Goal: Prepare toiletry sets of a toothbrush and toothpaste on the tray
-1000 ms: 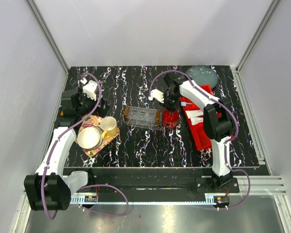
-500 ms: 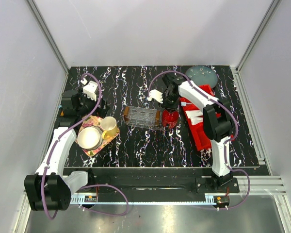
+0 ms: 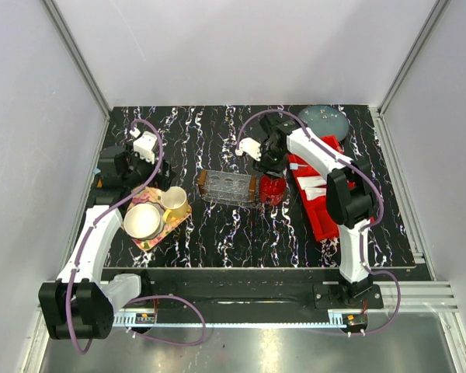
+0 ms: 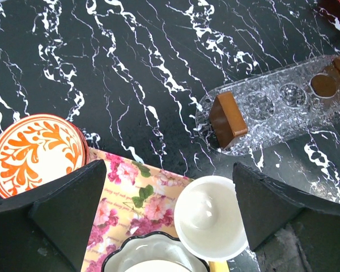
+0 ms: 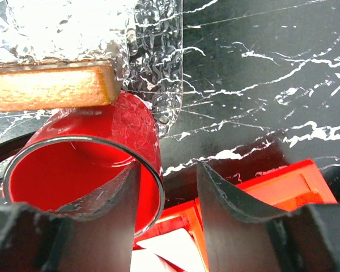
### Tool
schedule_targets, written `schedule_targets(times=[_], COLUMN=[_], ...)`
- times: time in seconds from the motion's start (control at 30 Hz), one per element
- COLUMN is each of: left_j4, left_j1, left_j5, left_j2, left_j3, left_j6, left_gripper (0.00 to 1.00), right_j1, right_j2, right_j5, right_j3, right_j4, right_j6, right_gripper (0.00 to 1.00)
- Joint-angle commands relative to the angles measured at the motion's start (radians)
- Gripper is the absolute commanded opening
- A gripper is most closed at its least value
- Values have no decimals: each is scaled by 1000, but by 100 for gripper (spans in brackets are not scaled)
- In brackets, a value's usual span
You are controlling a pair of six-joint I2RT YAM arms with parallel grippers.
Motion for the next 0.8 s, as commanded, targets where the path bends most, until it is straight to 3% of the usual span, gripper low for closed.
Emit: schedule_targets(times=[0.0,0.13,0.23,0.43,0.6,0.77], left_j4=[34,40,45,45,45,46], left_j1=[-2,-1,-1,-2,-2,-2], left_j5=[1,7,7,8,10,13], left_j2=[-26,-34,-39,-43,-53,-54], left_j3=[-7,-13,-20,-26,-36,-36], left_j6=[11,13,11,9,8,-3], left_gripper=[99,99,99,99,99,99], right_j1=[13,11,11,8,5,2], right_j2=[-121,-175,-208,-270,-336,-379], right_j5=[37,67,139,273,262,261], right_j3=[34,11,-22,-104,-220,-305], right_j4=[11,-1,1,14,67,148], right_j6=[91,186,271,514,704,783], right_gripper=[55,68,71,71,72,71])
